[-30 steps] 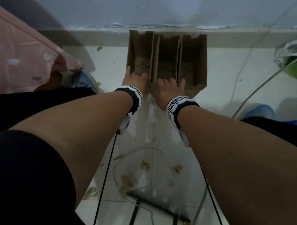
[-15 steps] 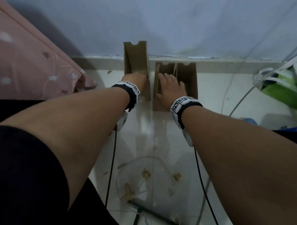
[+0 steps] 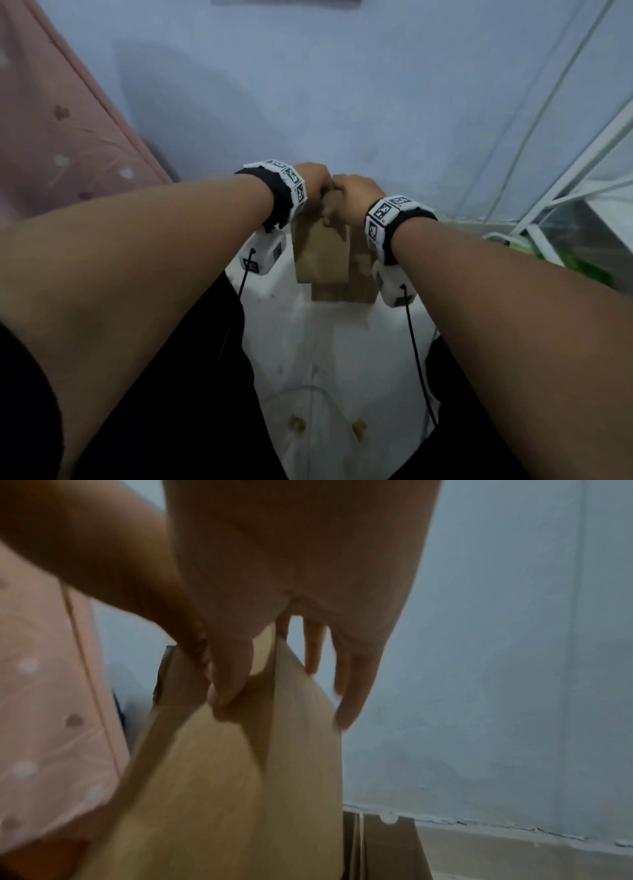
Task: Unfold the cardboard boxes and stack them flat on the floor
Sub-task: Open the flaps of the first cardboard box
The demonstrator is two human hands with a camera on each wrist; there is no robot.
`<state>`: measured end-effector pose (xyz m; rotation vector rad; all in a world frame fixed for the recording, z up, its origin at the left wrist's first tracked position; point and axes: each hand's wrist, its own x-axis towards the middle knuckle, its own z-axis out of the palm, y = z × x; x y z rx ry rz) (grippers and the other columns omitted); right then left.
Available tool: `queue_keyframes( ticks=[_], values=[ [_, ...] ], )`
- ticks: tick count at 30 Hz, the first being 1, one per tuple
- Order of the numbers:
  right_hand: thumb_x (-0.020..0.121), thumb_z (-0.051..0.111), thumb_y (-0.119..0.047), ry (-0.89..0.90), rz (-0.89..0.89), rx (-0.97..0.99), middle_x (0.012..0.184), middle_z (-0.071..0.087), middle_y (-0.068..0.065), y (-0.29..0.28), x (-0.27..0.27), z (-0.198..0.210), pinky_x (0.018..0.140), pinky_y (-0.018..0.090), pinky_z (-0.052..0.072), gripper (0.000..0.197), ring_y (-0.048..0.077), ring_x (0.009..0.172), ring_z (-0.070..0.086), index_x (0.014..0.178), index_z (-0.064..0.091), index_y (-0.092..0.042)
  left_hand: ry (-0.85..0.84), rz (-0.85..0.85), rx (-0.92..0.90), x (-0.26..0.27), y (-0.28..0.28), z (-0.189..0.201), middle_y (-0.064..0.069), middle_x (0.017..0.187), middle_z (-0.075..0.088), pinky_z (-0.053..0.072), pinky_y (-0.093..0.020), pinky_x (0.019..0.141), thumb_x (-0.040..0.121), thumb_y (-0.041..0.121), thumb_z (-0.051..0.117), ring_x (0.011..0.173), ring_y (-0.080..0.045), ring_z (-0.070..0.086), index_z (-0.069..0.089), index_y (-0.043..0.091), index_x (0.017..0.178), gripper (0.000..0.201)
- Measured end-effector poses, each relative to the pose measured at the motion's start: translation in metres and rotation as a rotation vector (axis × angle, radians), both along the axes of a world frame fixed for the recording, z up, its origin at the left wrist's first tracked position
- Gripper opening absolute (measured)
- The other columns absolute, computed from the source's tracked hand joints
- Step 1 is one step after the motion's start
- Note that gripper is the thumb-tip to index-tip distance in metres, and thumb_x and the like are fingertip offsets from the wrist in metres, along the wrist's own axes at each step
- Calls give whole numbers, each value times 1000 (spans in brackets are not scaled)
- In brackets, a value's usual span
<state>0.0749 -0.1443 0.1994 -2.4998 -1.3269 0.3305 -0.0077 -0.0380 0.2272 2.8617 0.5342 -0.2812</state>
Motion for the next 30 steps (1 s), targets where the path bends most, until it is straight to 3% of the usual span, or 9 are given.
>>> queue_keyframes(
  ticks=[4, 7, 10, 12, 15, 18, 23, 26, 30],
  values=[
    [66, 93, -18, 254, -155, 39, 83, 71, 3, -24, 7, 27, 79, 40, 62, 27, 25, 82, 72, 76, 69, -14, -246, 48, -73, -2, -12, 13, -5, 81, 68, 44, -27, 69, 82, 12, 74, 75, -22, 59, 76, 10, 87, 6],
    [71, 90, -6, 371, -242, 202, 95, 64, -1, -42, 10, 36, 79, 40, 63, 32, 26, 84, 74, 93, 67, -11, -430, 39, -157, -4, -18, 16, 1, 93, 68, 51, -32, 79, 79, 19, 82, 86, -17, 62, 74, 14, 96, 19],
    [73, 87, -2, 504, -340, 380, 86, 70, 6, -62, 18, 29, 77, 37, 63, 23, 25, 80, 74, 75, 66, -9, -562, 14, -52, -2, -15, 11, -2, 134, 57, 44, -39, 104, 78, 34, 81, 121, -22, 56, 60, 22, 130, 58],
    [73, 87, -3, 616, -418, 527, 86, 74, 13, -71, 26, 19, 76, 36, 63, 19, 25, 81, 75, 75, 69, -8, -621, 101, 7, -2, -11, 3, -3, 153, 41, 38, -45, 112, 75, 48, 81, 137, -26, 44, 43, 27, 147, 84],
    [75, 85, -3, 742, -505, 713, 89, 77, 14, -69, 39, 8, 77, 36, 63, 14, 25, 83, 77, 79, 72, -6, -673, 331, -83, -2, -10, -13, -4, 163, 23, 32, -52, 117, 64, 68, 79, 149, -27, 27, 20, 34, 156, 115],
    [80, 81, -1, 912, -537, 908, 94, 77, 15, -61, 41, 2, 82, 37, 62, 13, 27, 89, 76, 90, 73, -2, -721, 525, -301, 5, -17, -23, -12, 162, 18, 30, -48, 120, 59, 66, 86, 150, -30, 26, 5, 29, 160, 134],
    [85, 78, -2, 1058, -605, 1049, 98, 77, 14, -61, 34, -7, 85, 37, 61, 10, 26, 93, 75, 92, 71, -3, -814, 641, -519, 13, -24, -22, -16, 154, 33, 35, -28, 105, 65, 48, 92, 137, -30, 46, 1, 23, 160, 134],
    [87, 74, -2, 1102, -646, 1109, 99, 76, 14, -64, 32, -4, 84, 38, 61, 6, 27, 95, 74, 91, 70, -3, -790, 599, -473, 9, -25, -24, -6, 141, 56, 40, -25, 98, 70, 46, 89, 130, -27, 54, 18, 21, 158, 116],
    [85, 76, -21, 848, -649, 954, 95, 76, 5, -72, 32, -3, 79, 35, 58, 13, 24, 96, 71, 87, 71, -9, -804, 586, -479, 1, -23, -25, -1, 141, 57, 39, -24, 99, 72, 45, 88, 128, -23, 55, 33, 25, 153, 100]
  ],
)
